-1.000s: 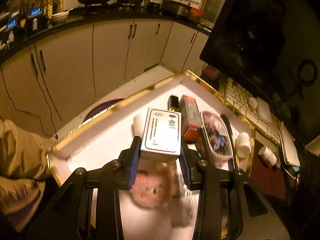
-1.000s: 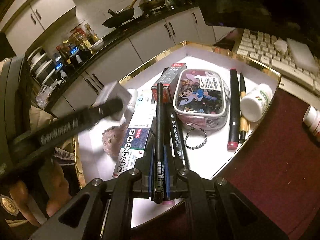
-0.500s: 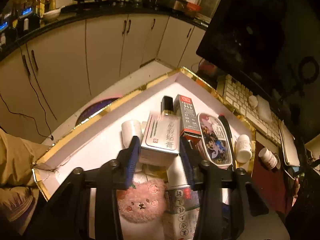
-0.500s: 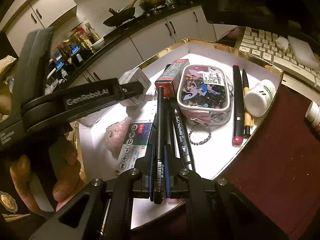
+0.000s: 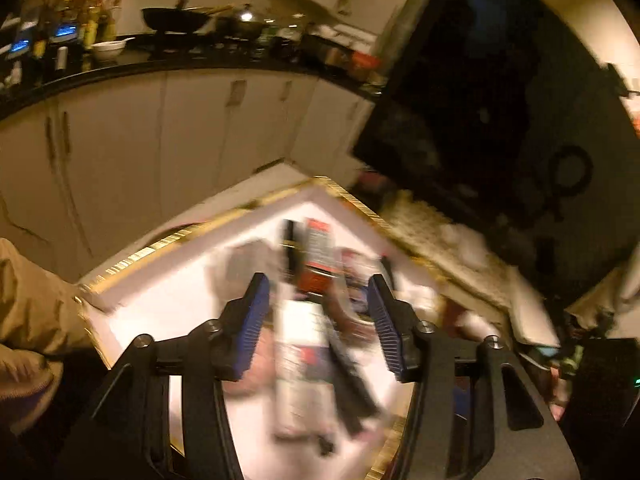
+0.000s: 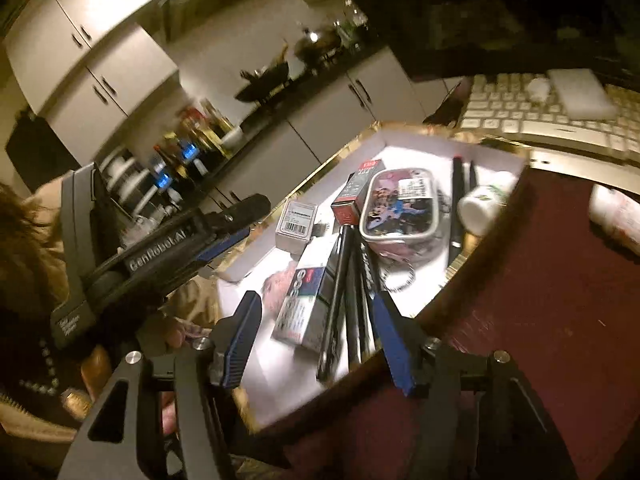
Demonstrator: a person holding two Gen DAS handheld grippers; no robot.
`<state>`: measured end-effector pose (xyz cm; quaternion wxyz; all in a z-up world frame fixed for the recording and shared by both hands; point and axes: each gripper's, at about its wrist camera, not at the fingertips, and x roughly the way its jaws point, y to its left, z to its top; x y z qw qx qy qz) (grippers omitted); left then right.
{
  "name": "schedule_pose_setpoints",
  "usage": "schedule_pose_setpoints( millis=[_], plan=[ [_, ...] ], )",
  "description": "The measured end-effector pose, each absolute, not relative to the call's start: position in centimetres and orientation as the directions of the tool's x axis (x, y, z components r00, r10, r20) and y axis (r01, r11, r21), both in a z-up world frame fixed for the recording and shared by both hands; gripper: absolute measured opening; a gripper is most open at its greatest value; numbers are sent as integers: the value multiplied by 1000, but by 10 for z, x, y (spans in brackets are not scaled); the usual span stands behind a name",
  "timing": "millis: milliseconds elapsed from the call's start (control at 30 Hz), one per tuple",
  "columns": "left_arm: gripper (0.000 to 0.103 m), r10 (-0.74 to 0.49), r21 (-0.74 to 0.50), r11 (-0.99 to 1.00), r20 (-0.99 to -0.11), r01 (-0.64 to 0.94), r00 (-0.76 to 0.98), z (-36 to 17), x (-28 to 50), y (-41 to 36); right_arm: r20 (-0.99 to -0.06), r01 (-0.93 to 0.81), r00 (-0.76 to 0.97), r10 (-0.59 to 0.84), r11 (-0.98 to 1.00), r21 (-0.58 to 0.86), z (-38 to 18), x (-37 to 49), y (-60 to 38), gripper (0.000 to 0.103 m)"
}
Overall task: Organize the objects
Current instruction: 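Move both grippers back over the cloth toward the red-label pill bottle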
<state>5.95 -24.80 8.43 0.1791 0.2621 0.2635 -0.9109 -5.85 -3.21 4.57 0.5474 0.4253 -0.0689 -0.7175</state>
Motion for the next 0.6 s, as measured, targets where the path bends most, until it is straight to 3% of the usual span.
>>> schedule_pose_setpoints(
  millis=[133, 333, 600],
  plan=[
    [55, -112, -369, -851, -569, 374, -815, 93, 45, -204, -520, 721, -151, -841, -454, 524, 47, -56, 30, 59],
    [55, 69, -377, -896, -640, 235, -766, 81, 3, -140, -571, 652, -290, -768, -595, 470, 31, -62, 110, 59],
    [55, 260, -475, -852, -751, 222, -607, 43, -64, -91, -616, 559, -377, -691, -701, 444, 15, -87, 177, 61]
  ],
)
